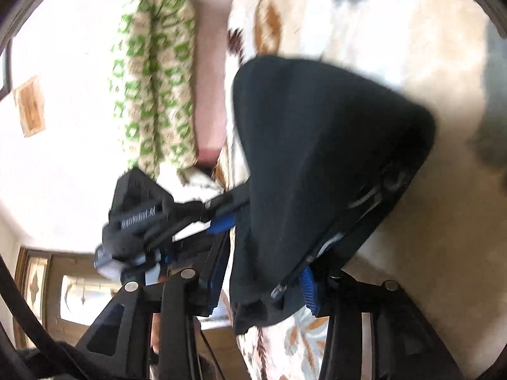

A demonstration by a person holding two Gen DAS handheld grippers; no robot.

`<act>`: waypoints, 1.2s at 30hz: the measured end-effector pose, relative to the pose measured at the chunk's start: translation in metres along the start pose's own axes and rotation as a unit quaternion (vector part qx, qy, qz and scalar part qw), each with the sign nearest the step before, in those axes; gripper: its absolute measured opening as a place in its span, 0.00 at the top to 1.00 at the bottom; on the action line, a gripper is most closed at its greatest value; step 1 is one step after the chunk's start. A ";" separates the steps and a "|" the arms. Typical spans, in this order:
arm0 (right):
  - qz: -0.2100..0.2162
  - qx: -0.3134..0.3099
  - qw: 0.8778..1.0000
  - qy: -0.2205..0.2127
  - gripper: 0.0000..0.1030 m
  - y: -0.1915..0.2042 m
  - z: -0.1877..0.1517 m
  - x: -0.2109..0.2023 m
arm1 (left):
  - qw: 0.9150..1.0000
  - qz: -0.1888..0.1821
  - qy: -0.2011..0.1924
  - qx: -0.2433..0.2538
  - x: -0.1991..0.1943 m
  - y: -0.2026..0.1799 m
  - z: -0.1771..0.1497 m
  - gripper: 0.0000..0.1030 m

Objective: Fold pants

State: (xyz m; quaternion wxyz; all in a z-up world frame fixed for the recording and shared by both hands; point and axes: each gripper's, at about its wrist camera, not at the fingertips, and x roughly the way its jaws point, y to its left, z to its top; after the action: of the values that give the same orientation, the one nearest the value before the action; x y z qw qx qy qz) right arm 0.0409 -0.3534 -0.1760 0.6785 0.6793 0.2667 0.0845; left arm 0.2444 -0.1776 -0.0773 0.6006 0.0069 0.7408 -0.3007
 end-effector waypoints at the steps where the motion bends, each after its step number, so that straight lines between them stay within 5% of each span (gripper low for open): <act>1: 0.002 0.011 1.000 0.002 0.59 -0.002 0.002 0.001 | 1.000 0.002 -0.001 -0.002 0.000 -0.001 0.000 0.81; 5: 0.030 0.001 1.000 0.008 0.78 0.008 0.004 -0.006 | 1.000 -0.031 0.007 0.000 -0.007 -0.018 -0.006 0.81; 11: 0.076 0.030 0.996 -0.030 0.78 0.008 0.041 -0.050 | 0.998 -0.054 0.009 0.021 -0.011 -0.052 -0.008 0.81; 14: 0.078 0.056 0.995 -0.023 0.78 -0.007 0.053 -0.055 | 0.999 -0.030 0.016 0.015 -0.001 -0.055 -0.008 0.81; 23: 0.046 0.077 0.995 0.034 0.39 -0.024 0.035 -0.065 | 1.000 -0.007 0.000 0.017 -0.021 -0.032 -0.022 0.81; 26: 0.035 0.080 0.995 0.039 0.38 -0.026 0.030 -0.066 | 1.000 0.006 -0.008 0.013 -0.019 -0.017 -0.030 0.81; 31: 0.020 0.058 0.997 0.040 0.38 -0.020 0.023 -0.058 | 0.999 -0.046 0.004 -0.023 -0.011 0.009 -0.039 0.81; 36: 0.061 0.071 0.994 0.061 0.47 -0.010 0.017 -0.045 | 0.999 -0.035 0.009 -0.027 -0.001 0.009 -0.043 0.81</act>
State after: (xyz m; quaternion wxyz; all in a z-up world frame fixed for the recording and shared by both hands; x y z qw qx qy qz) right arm 0.0085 -0.3900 -0.1753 0.6049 0.7341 0.2707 0.1482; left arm 0.2098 -0.1510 -0.0763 0.5827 -0.0324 0.7538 -0.3019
